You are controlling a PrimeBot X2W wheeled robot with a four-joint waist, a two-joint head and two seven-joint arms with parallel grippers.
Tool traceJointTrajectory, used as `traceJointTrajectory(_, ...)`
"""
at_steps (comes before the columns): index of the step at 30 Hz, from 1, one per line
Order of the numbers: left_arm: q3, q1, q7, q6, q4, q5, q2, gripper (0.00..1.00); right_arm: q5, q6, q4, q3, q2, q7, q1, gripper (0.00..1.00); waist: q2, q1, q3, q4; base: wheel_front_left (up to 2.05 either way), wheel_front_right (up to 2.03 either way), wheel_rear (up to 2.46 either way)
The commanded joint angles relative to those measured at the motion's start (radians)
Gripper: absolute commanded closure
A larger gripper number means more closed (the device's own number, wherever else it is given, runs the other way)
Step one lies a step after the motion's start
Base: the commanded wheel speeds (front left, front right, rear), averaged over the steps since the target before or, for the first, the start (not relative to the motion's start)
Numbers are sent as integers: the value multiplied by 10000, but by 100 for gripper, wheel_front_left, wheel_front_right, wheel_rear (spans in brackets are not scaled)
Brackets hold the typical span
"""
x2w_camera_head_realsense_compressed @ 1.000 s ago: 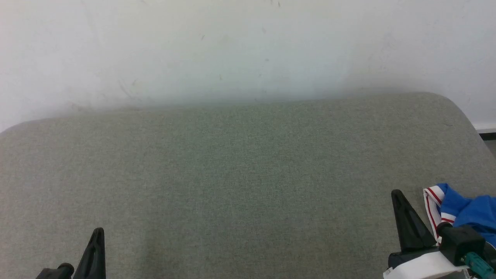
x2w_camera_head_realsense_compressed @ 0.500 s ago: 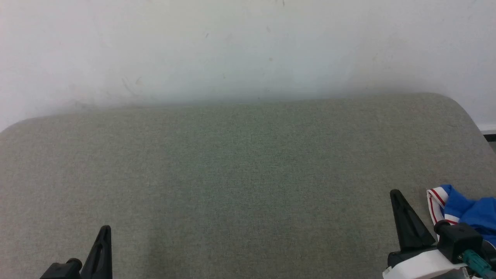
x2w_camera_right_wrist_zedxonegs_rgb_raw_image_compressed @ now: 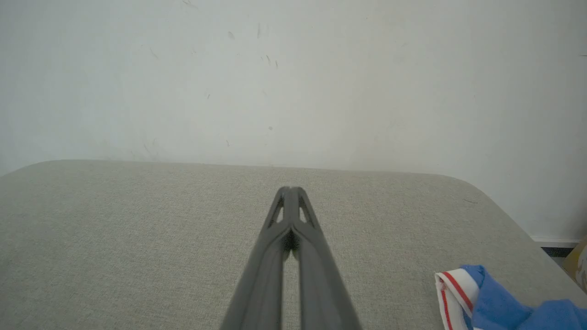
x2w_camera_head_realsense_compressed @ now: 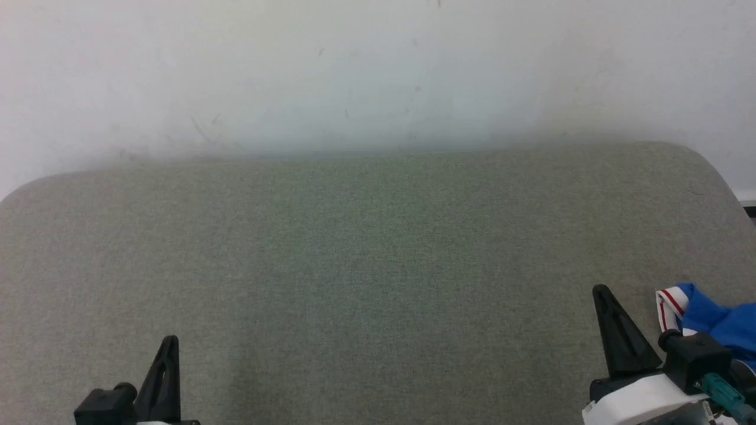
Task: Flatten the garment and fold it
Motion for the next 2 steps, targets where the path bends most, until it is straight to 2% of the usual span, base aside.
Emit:
traceJointTrajectory(1,-39,-232,59,45,-66,126,-81,100,-106,-2,44,-4,22,53,-168,100,-1,0,5,13,0,0,0)
traceJointTrajectory(2,-45,-251,79,50,-70,146,-94,100,-115,-2,48,-3,23,66,-179,100,-1,0,8,21,0,0,0)
